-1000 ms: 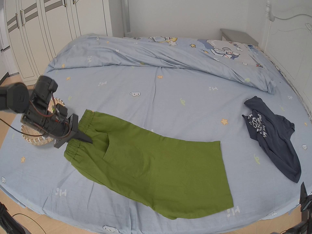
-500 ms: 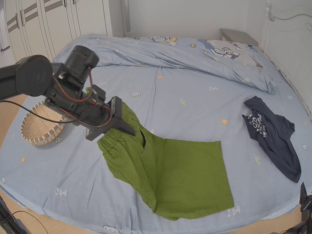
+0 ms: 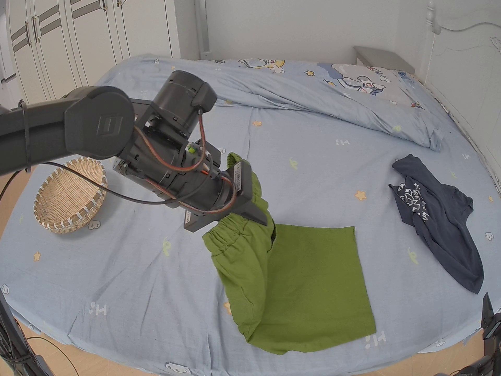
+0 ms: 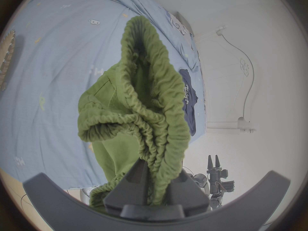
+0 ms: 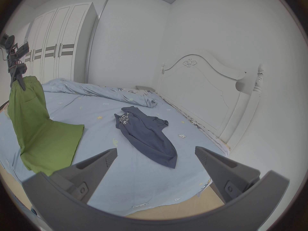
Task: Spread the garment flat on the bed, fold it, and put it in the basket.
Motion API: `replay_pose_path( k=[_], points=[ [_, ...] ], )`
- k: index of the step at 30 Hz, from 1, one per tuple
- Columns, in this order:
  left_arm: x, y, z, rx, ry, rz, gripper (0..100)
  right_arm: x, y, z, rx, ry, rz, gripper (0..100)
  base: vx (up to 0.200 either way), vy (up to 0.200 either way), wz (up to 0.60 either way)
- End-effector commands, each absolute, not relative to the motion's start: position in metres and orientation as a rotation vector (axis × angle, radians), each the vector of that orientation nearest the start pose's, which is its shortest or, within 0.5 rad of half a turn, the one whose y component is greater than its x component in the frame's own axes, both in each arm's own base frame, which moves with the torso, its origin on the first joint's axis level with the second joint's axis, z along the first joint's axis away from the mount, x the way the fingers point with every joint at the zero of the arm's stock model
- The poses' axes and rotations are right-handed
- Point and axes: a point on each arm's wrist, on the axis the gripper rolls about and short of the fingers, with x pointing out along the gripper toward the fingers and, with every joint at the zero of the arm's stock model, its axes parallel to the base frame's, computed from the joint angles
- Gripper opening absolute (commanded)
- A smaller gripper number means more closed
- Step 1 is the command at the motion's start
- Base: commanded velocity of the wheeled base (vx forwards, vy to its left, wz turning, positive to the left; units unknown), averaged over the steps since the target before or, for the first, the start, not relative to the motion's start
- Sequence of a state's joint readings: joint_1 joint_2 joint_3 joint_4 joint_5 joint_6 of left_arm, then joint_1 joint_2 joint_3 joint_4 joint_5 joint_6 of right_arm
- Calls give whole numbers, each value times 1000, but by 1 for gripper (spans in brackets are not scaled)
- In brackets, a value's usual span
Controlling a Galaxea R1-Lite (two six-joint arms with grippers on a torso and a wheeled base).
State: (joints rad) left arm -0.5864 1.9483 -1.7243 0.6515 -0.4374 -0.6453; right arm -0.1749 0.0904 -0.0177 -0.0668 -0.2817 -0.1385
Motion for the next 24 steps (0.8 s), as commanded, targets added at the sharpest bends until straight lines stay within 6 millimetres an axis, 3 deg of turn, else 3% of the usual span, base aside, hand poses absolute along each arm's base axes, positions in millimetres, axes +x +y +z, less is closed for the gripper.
replay_pose_path(
  k=[1, 24],
  points=[
    [297, -228, 235, -478, 1190, -653, 0, -17, -3, 84, -133, 57, -456, 100, 0, 0, 0],
    [289, -265, 228, -453, 1210, -680, 0, -17, -3, 84, -128, 56, -458, 100, 0, 0, 0]
  ],
)
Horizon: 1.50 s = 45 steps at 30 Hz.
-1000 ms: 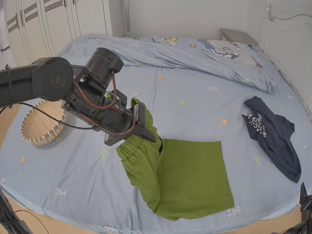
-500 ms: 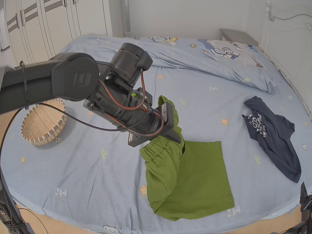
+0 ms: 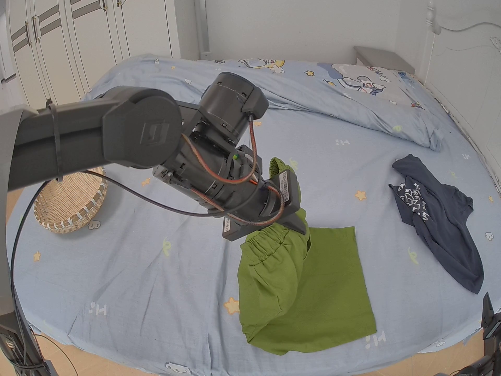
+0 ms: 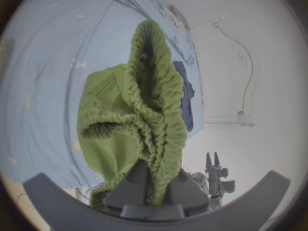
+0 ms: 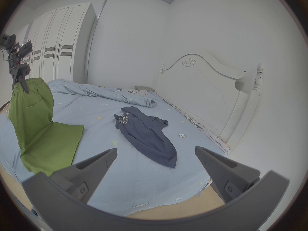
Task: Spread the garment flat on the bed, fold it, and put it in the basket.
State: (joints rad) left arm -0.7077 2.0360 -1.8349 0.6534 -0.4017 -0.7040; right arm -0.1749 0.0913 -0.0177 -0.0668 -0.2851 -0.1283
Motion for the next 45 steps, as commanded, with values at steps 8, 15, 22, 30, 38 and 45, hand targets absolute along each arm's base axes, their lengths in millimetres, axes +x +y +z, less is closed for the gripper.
replay_pose_path(
  k=[8, 15, 22, 30, 38, 45],
  points=[
    [283, -284, 222, -425, 1223, -711, 100, -17, -3, 84, -127, 56, -459, 100, 0, 0, 0],
    [282, -294, 229, -454, 1197, -713, 100, -17, -4, 84, -113, 53, -466, 100, 0, 0, 0],
    [281, -295, 231, -463, 1196, -711, 100, -17, -4, 84, -109, 52, -478, 100, 0, 0, 0],
    [312, -237, 220, -520, 1222, -559, 100, -17, -4, 84, -104, 51, -478, 100, 0, 0, 0],
    [322, -160, 176, -448, 1268, -778, 100, -17, -4, 84, -97, 51, -475, 100, 0, 0, 0],
    [324, -153, 101, -439, 1112, -820, 100, -17, -4, 84, -95, 50, -474, 100, 0, 0, 0]
  ],
)
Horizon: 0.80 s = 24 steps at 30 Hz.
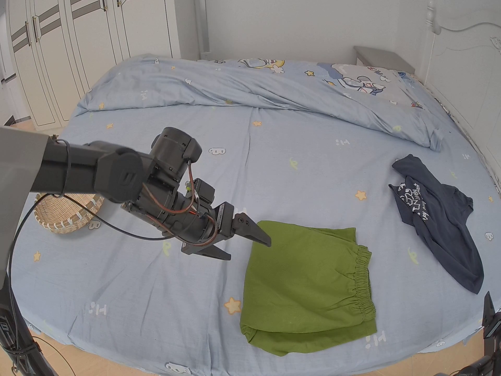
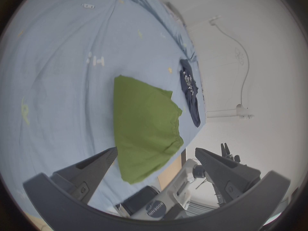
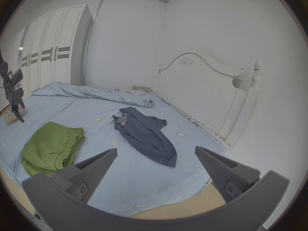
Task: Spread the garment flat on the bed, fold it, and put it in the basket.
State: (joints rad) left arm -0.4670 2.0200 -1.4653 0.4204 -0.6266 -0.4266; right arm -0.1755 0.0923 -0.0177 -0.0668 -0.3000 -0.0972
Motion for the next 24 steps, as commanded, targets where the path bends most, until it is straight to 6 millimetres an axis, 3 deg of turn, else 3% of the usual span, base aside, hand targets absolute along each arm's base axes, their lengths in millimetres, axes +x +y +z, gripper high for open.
replay_pose_path(
  k=[1, 7, 17, 24],
  points=[
    [324, -154, 87, -439, 1070, -831, 100, -17, -4, 84, -93, 50, -474, 100, 0, 0, 0],
    [325, -156, 47, -501, 953, -834, 100, -17, -4, 84, -81, 47, -473, 100, 0, 0, 0],
    [323, -156, 13, -499, 961, -779, 100, -17, -4, 84, -66, 43, -473, 100, 0, 0, 0],
    [323, -164, 14, -498, 964, -774, 100, -17, -4, 84, -47, 39, -472, 100, 0, 0, 0]
  ],
)
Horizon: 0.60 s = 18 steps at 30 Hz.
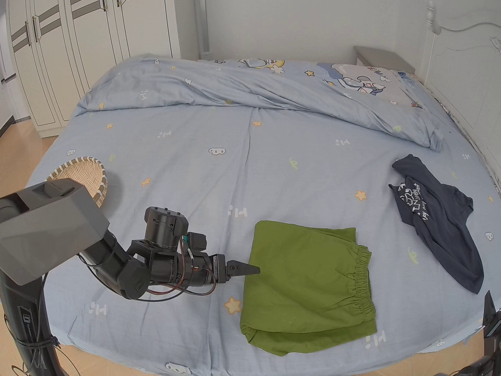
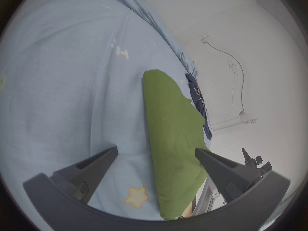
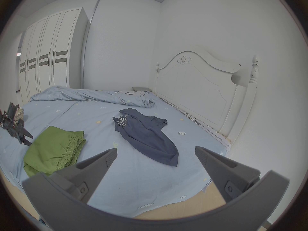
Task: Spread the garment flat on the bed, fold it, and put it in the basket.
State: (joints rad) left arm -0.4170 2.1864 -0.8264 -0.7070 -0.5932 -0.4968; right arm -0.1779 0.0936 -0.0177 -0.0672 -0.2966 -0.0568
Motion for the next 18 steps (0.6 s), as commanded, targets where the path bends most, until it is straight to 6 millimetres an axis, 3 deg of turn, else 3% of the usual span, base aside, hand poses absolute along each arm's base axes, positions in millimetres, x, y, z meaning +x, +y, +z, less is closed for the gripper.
replay_pose_path(
  k=[1, 7, 18],
  points=[
    [322, -167, 14, -501, 969, -778, 100, -17, -4, 84, -42, 38, -472, 100, 0, 0, 0],
    [318, -198, 24, -582, 999, -812, 100, -17, -4, 84, -41, 37, -476, 100, 0, 0, 0],
    [326, -222, 26, -613, 1001, -842, 100, -17, -4, 84, -41, 39, -483, 100, 0, 0, 0]
  ],
)
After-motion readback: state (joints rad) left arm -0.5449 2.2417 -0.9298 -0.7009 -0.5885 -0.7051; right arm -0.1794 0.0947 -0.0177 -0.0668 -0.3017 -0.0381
